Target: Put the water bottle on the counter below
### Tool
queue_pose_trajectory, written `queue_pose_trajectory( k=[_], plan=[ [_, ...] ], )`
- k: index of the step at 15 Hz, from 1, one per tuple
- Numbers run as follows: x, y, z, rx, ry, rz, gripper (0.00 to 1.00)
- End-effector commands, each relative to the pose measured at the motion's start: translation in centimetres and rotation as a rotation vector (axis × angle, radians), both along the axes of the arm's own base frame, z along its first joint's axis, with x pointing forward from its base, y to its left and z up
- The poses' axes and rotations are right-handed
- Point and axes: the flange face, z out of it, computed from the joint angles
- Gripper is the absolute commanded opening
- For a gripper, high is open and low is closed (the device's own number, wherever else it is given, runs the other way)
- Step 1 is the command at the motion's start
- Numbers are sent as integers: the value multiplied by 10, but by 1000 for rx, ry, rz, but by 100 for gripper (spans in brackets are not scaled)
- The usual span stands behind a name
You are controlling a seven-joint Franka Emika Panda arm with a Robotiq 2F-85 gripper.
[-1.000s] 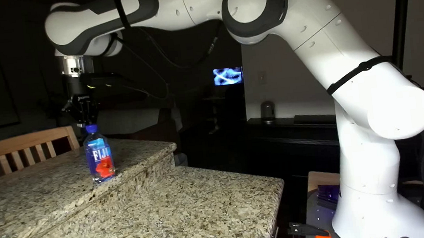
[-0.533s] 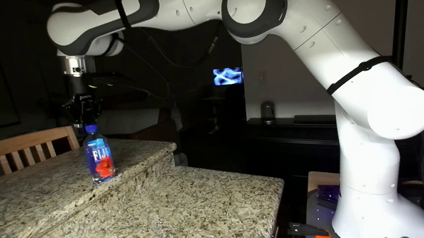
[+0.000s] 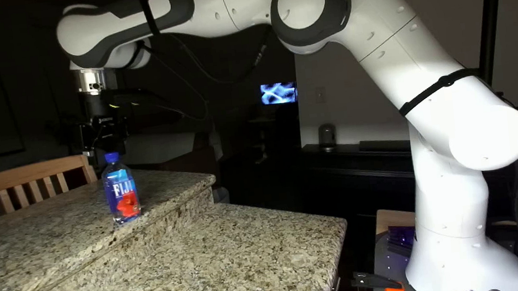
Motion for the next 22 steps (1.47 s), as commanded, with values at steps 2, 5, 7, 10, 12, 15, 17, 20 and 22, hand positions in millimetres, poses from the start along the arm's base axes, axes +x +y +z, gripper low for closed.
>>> queue_pose_trajectory(
  k=[2, 5, 7, 10, 12, 15, 17, 20, 22],
  plan=[
    [-8, 3, -2, -3, 56, -7, 100],
    [-12, 2, -8, -6, 108, -9, 75],
    [-13, 3, -9, -12, 113, -5, 67],
    [-11, 6, -7, -27, 76, 2, 47],
    [-11, 9, -6, -32, 72, 7, 33],
    [-11, 13, 1, -39, 57, 14, 17],
    [-11, 15, 2, -43, 56, 16, 15],
    [-12, 17, 1, -48, 61, 22, 15],
    [-13, 16, 2, -46, 63, 22, 15]
  ],
)
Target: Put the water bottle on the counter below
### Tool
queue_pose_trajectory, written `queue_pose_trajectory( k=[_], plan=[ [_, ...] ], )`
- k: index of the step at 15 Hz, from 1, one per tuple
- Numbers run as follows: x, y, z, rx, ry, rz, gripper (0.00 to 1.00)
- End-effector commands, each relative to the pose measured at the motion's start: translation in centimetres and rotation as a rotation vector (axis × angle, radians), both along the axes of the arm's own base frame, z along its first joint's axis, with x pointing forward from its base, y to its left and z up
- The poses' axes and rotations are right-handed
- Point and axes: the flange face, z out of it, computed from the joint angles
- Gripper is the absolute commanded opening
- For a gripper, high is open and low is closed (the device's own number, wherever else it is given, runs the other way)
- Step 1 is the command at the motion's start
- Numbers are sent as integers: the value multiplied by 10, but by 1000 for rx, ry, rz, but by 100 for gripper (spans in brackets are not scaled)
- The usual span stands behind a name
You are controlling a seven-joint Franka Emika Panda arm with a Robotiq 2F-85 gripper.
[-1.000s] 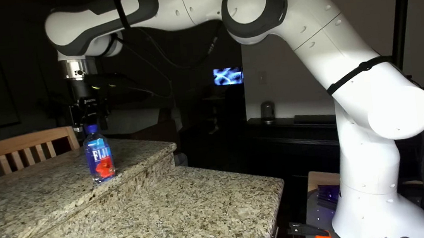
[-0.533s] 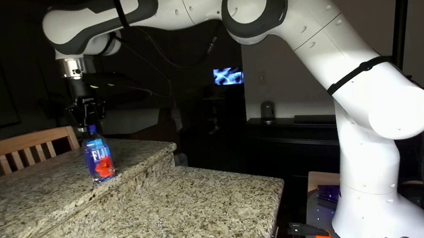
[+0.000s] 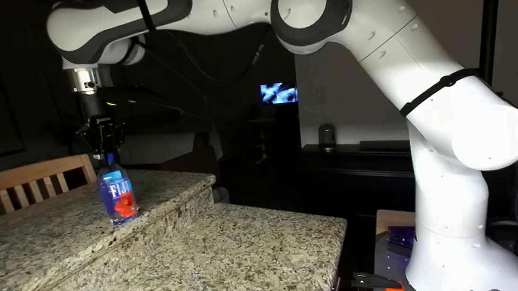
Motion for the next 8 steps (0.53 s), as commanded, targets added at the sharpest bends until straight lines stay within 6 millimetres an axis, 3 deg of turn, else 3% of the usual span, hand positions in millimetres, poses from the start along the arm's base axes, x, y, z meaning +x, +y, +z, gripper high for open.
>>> queue_pose_trajectory(
  k=[1, 8],
  plan=[
    [-5, 0, 4, -16, 2, -1, 15],
    [-28, -5, 30, -6, -5, 18, 15]
  ],
)
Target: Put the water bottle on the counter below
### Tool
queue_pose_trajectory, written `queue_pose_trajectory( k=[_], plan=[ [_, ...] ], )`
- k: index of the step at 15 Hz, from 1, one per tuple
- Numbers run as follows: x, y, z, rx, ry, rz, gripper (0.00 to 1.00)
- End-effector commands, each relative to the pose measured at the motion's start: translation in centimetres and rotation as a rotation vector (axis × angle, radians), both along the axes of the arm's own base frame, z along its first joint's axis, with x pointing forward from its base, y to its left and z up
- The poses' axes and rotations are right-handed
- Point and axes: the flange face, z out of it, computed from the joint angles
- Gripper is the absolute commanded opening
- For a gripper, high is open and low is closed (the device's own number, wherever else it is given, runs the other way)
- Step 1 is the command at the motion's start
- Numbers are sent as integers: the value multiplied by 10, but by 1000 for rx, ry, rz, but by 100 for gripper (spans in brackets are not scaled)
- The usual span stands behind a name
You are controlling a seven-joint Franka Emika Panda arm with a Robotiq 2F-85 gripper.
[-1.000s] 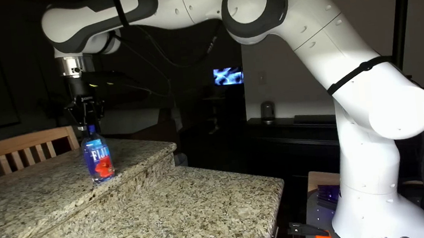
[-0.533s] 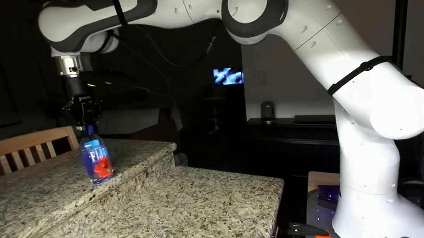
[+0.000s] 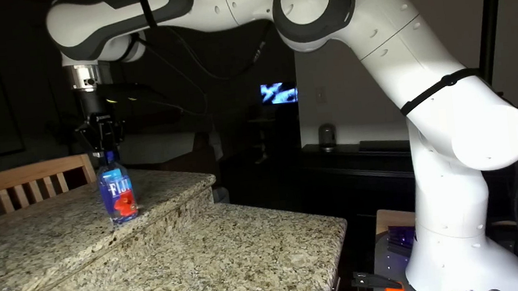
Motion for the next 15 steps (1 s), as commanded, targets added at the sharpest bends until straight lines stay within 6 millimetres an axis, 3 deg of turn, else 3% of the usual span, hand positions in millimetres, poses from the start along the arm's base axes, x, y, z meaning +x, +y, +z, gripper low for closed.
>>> queue_pose_trajectory(
  k=[1, 6, 15],
  plan=[
    [-28, -9, 29, -7, -4, 13, 15],
    [-67, -24, 45, 15, 28, 30, 15],
    [-165, -58, 20, 30, 122, 64, 15]
  ],
)
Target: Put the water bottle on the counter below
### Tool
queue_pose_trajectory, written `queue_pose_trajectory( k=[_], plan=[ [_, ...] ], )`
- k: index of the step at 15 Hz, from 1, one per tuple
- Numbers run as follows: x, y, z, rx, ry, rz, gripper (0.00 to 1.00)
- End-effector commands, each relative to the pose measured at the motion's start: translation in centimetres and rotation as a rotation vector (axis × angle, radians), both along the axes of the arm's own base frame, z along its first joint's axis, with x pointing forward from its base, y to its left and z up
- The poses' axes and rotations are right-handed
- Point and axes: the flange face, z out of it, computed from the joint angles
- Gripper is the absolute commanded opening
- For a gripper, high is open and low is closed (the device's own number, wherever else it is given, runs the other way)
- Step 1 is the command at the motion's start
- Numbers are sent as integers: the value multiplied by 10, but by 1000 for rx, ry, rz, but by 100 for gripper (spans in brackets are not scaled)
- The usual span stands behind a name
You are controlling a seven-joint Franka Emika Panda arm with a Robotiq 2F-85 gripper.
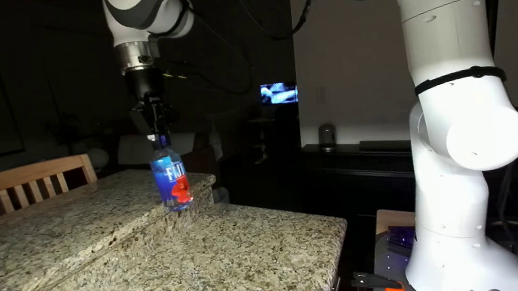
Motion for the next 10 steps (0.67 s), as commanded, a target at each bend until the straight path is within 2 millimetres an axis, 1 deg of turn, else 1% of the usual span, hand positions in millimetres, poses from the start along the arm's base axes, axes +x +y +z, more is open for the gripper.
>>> queue_pose_trajectory(
  k=[1, 3, 5, 9, 10],
  plan=[
    [-55, -13, -10, 15, 4, 28, 15],
    [-77, -16, -32, 20, 22, 29, 15],
    [-95, -18, -56, 17, -1, 51, 15],
    [-141, -25, -113, 64, -21, 166, 15],
    [-149, -27, -122, 84, -17, 195, 15]
  ],
)
